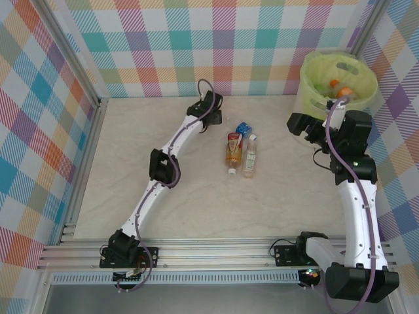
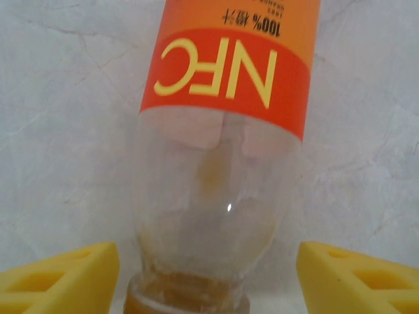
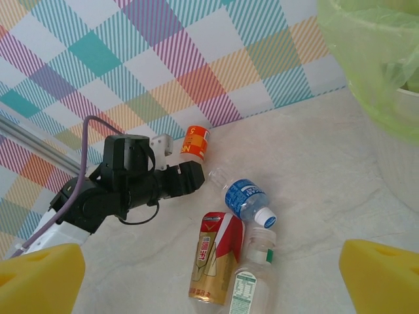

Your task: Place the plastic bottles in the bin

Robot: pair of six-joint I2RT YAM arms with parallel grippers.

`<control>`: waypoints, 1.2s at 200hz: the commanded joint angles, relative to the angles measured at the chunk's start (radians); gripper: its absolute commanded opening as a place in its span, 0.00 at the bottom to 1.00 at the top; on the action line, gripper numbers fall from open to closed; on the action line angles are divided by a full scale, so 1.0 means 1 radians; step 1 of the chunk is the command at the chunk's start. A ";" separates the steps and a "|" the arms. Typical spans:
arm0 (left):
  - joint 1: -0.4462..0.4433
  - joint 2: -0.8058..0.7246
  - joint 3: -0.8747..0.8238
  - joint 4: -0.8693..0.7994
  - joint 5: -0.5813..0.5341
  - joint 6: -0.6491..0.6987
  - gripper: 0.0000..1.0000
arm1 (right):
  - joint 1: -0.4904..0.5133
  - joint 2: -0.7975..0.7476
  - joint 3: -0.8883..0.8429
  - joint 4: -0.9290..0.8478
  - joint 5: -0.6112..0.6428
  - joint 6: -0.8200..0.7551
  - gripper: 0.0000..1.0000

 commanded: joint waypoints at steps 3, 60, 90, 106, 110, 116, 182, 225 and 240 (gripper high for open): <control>0.020 0.054 0.101 -0.117 0.035 0.019 0.68 | 0.002 -0.024 0.003 -0.020 0.021 -0.034 1.00; 0.029 0.059 0.110 -0.098 0.056 0.034 0.44 | 0.002 -0.045 0.012 -0.028 0.030 -0.036 1.00; 0.028 0.057 0.116 -0.100 0.073 0.057 0.34 | 0.003 -0.050 0.009 -0.031 0.030 -0.033 1.00; 0.028 0.057 0.145 -0.129 0.082 0.066 0.29 | 0.002 -0.052 0.007 -0.031 0.030 -0.032 1.00; 0.028 0.057 0.151 -0.138 0.083 0.066 0.28 | 0.002 -0.053 0.006 -0.030 0.030 -0.031 1.00; 0.028 0.048 0.151 -0.148 0.086 0.067 0.27 | 0.001 -0.055 0.005 -0.028 0.028 -0.030 1.00; 0.003 -0.081 0.151 -0.192 0.132 0.158 0.20 | 0.002 -0.064 -0.032 -0.017 0.025 -0.032 1.00; -0.001 -0.193 0.134 -0.222 0.215 0.130 0.19 | 0.002 -0.058 -0.076 0.015 0.023 -0.029 1.00; -0.002 -0.244 0.095 -0.215 0.249 0.109 0.19 | 0.003 -0.050 -0.095 0.038 0.019 -0.024 1.00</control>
